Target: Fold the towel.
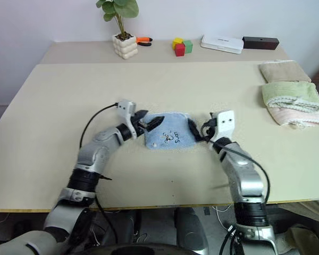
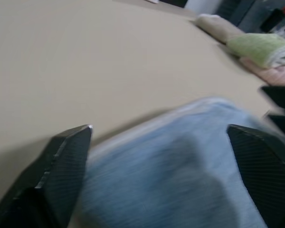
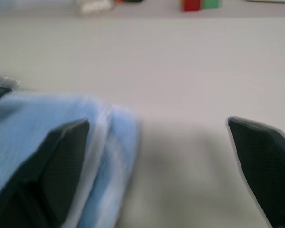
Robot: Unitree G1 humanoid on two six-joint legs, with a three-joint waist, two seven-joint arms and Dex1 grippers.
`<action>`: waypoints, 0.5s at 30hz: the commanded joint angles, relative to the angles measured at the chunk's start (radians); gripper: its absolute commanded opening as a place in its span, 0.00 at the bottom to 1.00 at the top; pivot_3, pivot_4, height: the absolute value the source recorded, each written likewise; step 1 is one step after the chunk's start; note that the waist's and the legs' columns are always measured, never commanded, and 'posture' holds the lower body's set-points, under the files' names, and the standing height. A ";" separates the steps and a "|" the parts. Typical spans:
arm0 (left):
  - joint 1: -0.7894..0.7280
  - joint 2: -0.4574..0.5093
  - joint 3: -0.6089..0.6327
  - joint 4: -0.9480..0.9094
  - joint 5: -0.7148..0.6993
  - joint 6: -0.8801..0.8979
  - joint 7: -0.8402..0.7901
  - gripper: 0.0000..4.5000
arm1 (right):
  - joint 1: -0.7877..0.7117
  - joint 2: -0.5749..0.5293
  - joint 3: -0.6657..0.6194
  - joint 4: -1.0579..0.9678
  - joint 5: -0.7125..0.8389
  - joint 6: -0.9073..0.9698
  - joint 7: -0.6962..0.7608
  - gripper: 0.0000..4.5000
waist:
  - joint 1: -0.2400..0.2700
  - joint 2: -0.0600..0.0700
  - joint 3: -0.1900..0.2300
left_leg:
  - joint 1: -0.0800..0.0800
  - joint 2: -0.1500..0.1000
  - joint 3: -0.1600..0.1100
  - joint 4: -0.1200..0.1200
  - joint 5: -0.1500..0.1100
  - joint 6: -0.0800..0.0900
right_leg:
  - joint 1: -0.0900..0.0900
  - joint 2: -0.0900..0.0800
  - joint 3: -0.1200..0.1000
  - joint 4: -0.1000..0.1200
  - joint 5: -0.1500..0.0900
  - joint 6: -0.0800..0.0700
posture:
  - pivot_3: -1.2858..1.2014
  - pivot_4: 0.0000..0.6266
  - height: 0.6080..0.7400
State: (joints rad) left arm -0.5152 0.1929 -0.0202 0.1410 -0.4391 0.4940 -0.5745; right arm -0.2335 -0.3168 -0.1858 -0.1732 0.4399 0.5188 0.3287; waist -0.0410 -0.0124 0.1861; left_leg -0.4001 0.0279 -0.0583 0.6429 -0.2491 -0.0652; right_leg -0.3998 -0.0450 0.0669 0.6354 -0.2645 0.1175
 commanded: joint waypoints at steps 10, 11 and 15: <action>0.112 0.298 0.162 -0.235 -0.180 -0.052 -0.386 0.99 | -0.148 -0.058 -0.010 -0.085 0.244 0.472 -0.015 1.00 | -0.002 0.001 0.000 | -0.004 0.000 0.000 -0.001 0.000 0.000 | -0.006 0.000 0.000 0.001 0.000 -0.001 | 0.52 0.24 1.00; 0.123 0.328 0.167 -0.236 -0.186 -0.038 -0.408 0.99 | -0.154 -0.072 0.018 -0.078 0.232 0.499 -0.009 1.00 | -0.002 0.001 0.000 | -0.005 0.000 0.001 -0.001 0.000 0.000 | -0.007 0.000 0.000 0.001 0.000 -0.001 | 0.52 0.24 1.00; 0.165 0.397 0.182 -0.244 -0.168 -0.067 -0.447 0.99 | -0.171 -0.115 0.149 0.000 0.105 0.492 -0.010 1.00 | 0.003 0.001 0.001 | -0.006 0.000 0.001 0.000 0.000 0.000 | -0.007 -0.001 0.000 0.001 0.000 -0.001 | 0.52 0.24 1.00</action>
State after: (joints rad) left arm -0.3463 0.5814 0.1400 -0.0654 -0.6000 0.4452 -1.0101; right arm -0.3903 -0.4188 -0.0640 -0.1860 0.5847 1.0213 0.3181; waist -0.0379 -0.0116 0.1866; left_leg -0.4066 0.0282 -0.0574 0.6428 -0.2492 -0.0650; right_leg -0.4074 -0.0457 0.0668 0.6360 -0.2647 0.1168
